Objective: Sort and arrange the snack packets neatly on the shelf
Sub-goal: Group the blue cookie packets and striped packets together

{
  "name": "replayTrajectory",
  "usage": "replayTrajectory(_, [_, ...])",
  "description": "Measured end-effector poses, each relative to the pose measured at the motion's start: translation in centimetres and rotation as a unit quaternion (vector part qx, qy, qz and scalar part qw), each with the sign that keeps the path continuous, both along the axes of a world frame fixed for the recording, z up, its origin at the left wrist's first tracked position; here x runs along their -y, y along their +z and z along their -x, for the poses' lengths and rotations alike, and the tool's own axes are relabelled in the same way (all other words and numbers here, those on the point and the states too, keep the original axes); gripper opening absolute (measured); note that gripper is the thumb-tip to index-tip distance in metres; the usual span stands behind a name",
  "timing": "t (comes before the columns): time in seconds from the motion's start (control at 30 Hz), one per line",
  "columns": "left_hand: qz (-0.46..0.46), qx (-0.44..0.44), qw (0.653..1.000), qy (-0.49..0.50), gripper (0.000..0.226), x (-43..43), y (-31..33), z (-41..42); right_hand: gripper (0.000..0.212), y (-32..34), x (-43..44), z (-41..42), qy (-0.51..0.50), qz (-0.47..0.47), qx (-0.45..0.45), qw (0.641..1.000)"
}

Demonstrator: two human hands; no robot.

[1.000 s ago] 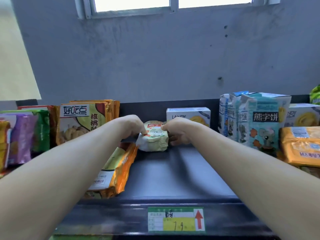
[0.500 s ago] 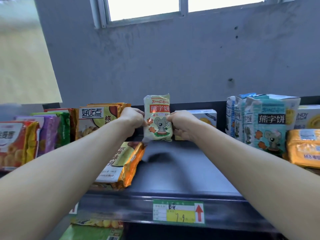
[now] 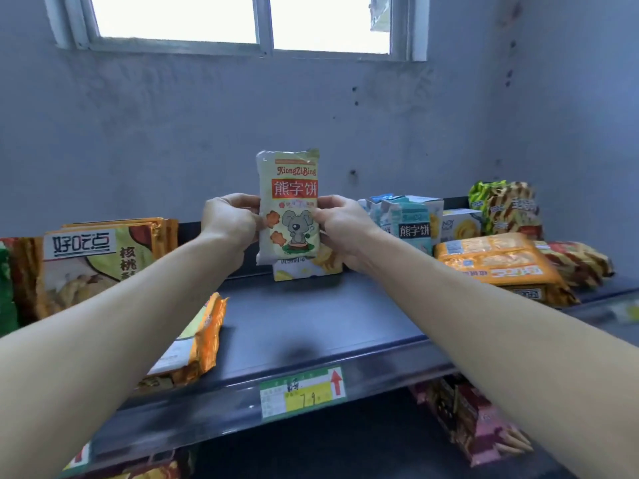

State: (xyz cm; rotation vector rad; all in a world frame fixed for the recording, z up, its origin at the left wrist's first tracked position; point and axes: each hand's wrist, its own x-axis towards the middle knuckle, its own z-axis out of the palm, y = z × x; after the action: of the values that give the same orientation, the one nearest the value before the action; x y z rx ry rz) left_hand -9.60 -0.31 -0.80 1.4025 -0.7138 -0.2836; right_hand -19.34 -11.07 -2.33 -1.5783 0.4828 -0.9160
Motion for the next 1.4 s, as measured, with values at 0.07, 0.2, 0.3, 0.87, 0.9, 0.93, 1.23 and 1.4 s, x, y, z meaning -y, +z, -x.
replayTrajectory(0.07, [0.025, -0.009, 0.999, -0.032, 0.022, 0.3, 0.3, 1.2, 0.015, 0.3, -0.2, 1.4, -0.029, 0.007, 0.016, 0.999])
replayTrajectory(0.2, [0.058, -0.017, 0.994, -0.092, 0.025, 1.1, 0.6, 3.6, 0.009, 0.6, -0.7, 4.6, -0.079, 0.007, 0.051, 0.996])
replayTrajectory(0.3, [0.073, -0.016, 0.988, -0.135, 0.027, 2.1, 0.6, 5.6, 0.013, 0.9, -0.5, 7.3, -0.122, 0.02, 0.054, 0.991])
replayTrajectory(0.87, [0.146, -0.005, 0.949, -0.281, 0.026, 5.1, 1.8, 11.1, 0.019, 3.2, 0.2, 15.7, -0.195, 0.075, 0.099, 0.973])
replayTrajectory(0.9, [0.147, 0.0, 0.95, -0.276, 0.027, 5.3, 1.9, 10.9, 0.016, 3.3, 0.4, 15.6, -0.187, 0.073, 0.111, 0.973])
replayTrajectory(0.93, [0.146, 0.005, 0.951, -0.272, 0.026, 5.6, 2.1, 10.8, 0.013, 3.4, 0.7, 15.4, -0.176, 0.07, 0.121, 0.974])
replayTrajectory(1.23, [0.112, 0.02, 0.963, -0.245, 0.029, 8.8, 1.0, 11.5, 0.01, 2.8, 6.0, 15.6, -0.068, 0.047, 0.116, 0.99])
replayTrajectory(1.4, [0.09, 0.026, 0.978, -0.189, 0.031, 10.6, 0.4, 13.1, 0.02, 2.7, 9.5, 16.3, 0.004, 0.018, 0.097, 0.995])
